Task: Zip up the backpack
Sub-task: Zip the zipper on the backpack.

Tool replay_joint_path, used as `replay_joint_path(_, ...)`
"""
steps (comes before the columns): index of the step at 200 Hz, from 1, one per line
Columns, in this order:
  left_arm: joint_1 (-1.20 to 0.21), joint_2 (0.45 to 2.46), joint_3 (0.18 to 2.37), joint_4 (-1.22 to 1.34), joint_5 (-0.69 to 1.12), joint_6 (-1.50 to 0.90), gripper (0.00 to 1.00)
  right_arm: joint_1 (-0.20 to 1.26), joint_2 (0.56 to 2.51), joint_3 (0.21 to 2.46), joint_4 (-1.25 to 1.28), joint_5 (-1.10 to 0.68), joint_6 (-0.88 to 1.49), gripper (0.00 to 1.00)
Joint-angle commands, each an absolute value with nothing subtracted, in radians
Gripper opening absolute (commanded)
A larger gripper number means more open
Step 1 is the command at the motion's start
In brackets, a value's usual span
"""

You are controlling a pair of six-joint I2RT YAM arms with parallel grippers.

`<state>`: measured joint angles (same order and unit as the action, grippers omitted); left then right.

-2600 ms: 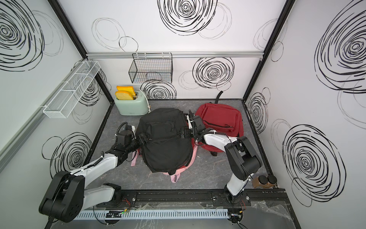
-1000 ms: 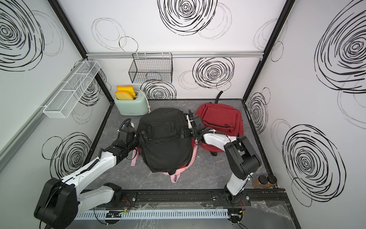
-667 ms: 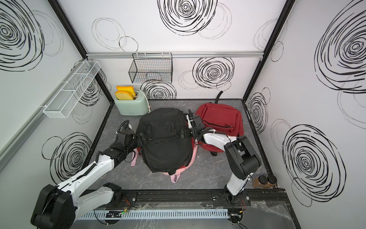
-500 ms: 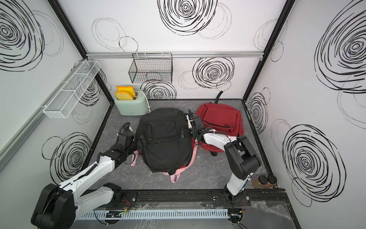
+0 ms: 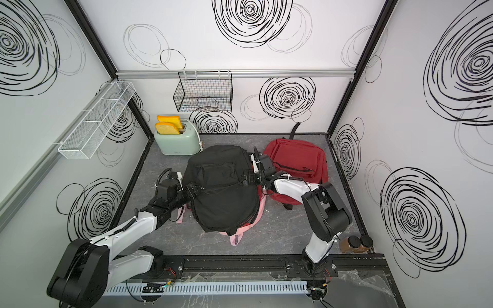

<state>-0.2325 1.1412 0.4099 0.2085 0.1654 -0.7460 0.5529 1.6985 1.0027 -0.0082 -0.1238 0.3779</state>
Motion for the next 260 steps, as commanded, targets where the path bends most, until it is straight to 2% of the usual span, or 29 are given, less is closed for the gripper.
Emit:
replay_joint_path(1, -0.225, 1.109, 0.385, 0.268, 0.238, -0.753, 0.37, 0.561, 1.724, 1.034, -0.037, -0.146, 0.389, 0.93)
replay_joint_path(11, -0.222, 1.101, 0.369, 0.298, 0.256, -0.758, 0.24, 0.563, 1.728, 1.033, -0.035, -0.149, 0.391, 0.93)
replay_joint_path(35, -0.211, 1.100, 0.351, 0.335, 0.288, -0.764, 0.05, 0.568, 1.736, 1.036, -0.044, -0.138, 0.396, 0.91)
replay_joint_path(38, -0.210, 1.099, 0.350, 0.335, 0.289, -0.763, 0.00, 0.568, 1.735, 1.038, -0.048, -0.133, 0.396, 0.91)
replay_joint_path(95, -0.197, 1.068, 0.328, 0.367, 0.296, -0.767, 0.00, 0.568, 1.596, 1.135, -0.184, -0.003, 0.383, 0.94)
replay_joint_path(129, -0.198, 1.057, 0.313, 0.399, 0.306, -0.774, 0.00, 0.603, 1.534, 1.205, -0.183, -0.131, 0.382, 0.94)
replay_joint_path(189, -0.196, 0.996, 0.280, 0.453, 0.318, -0.782, 0.00, 0.768, 1.693, 1.289, -0.067, -0.327, 0.453, 0.83)
replay_joint_path(260, -0.189, 0.963, 0.246, 0.503, 0.342, -0.801, 0.00, 0.821, 1.894, 1.378, 0.011, -0.421, 0.504, 0.82)
